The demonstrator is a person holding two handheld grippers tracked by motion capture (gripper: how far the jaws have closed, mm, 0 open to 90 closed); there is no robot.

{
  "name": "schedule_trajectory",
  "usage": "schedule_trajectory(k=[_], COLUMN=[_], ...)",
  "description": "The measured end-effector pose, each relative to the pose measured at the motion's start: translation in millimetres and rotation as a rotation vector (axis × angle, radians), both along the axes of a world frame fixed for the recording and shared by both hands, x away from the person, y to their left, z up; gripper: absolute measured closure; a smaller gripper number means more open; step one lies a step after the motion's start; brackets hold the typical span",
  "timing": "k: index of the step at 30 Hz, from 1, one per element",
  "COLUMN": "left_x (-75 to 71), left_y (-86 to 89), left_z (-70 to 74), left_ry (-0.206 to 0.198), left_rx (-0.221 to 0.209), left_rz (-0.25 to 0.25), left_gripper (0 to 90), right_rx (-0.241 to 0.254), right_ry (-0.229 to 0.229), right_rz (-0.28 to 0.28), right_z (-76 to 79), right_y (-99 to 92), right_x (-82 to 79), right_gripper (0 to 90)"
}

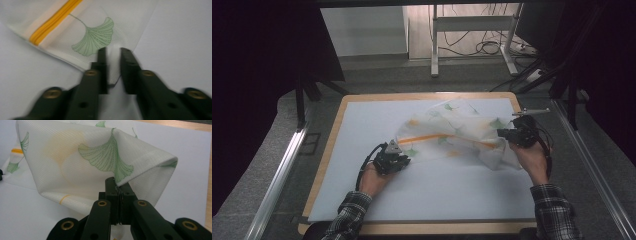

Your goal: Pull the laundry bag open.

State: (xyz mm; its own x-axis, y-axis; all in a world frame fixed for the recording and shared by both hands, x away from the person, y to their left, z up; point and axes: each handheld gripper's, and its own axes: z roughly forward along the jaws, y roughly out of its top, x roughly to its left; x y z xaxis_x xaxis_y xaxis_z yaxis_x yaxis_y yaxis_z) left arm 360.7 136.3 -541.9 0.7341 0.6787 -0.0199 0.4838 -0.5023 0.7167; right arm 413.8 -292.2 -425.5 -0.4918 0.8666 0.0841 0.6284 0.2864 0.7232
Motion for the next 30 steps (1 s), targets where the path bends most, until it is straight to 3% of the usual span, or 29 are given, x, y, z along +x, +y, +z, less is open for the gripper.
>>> schedule_trajectory(k=[6, 9, 11, 12, 13, 16, 20, 22, 23, 25, 26, 28, 30], left_x=[-2.3, -14.6, -24.2, -24.2, -34.0, -45.6, -55.8, -67.5, -67.5, -76.1, -76.1, -80.0, -79.5], left_y=[-4.1, -2.0, 4.0, 4.0, 14.9, 37.0, 54.9, 64.3, 64.3, 59.6, 59.6, 51.9, 51.6], left_z=[4.2, 23.1, 37.4, 37.4, 48.7, 56.3, 55.0, 46.3, 46.3, 37.0, 37.0, 33.1, 33.8], left_ry=[-0.015, -0.028, -0.047, -0.047, -0.058, -0.053, -0.034, 0.01, 0.01, 0.046, 0.046, 0.052, 0.035], left_rx=[0.043, 0.024, 0.003, 0.003, -0.019, -0.046, -0.046, -0.037, -0.037, 0.004, 0.004, 0.037, 0.018], left_rz=[-0.007, -0.058, -0.067, -0.067, -0.07, -0.057, -0.055, -0.073, -0.073, -0.108, -0.108, -0.124, -0.11], left_gripper=[90.0, 90.0, 90.0, 90.0, 89.9, 89.9, 89.8, 89.8, 89.8, 89.7, 89.6, 89.0, 86.2], right_rx=[-0.003, -0.002, -0.001, -0.001, -0.002, -0.015, -0.022, -0.015, -0.013, -0.003, -0.003, -0.001, 0.019], right_ry=[-0.002, -0.011, -0.019, -0.019, -0.027, -0.034, -0.036, -0.022, -0.011, 0.021, 0.021, 0.052, 0.063], right_rz=[0.002, 0.0, -0.001, -0.001, -0.004, -0.004, -0.001, 0.006, 0.008, 0.019, 0.019, 0.022, 0.025], right_z=[1.9, 4.8, 7.0, 7.0, 9.1, 12.0, 12.6, 6.4, 2.6, -7.4, -7.4, -21.9, -28.2], right_y=[-1.2, -2.7, -3.7, -3.7, -4.4, -4.8, -4.6, -3.5, -3.1, -3.1, -3.1, -5.8, -9.7], right_x=[0.0, 0.3, 0.4, 0.4, 0.4, 0.3, 0.0, -0.2, -0.7, -1.9, -1.9, -8.2, -15.3], right_gripper=[87.6, 87.6, 87.6, 87.6, 87.6, 87.6, 87.5, 87.0, 85.9, 80.7, 80.7, 75.7, 71.2])
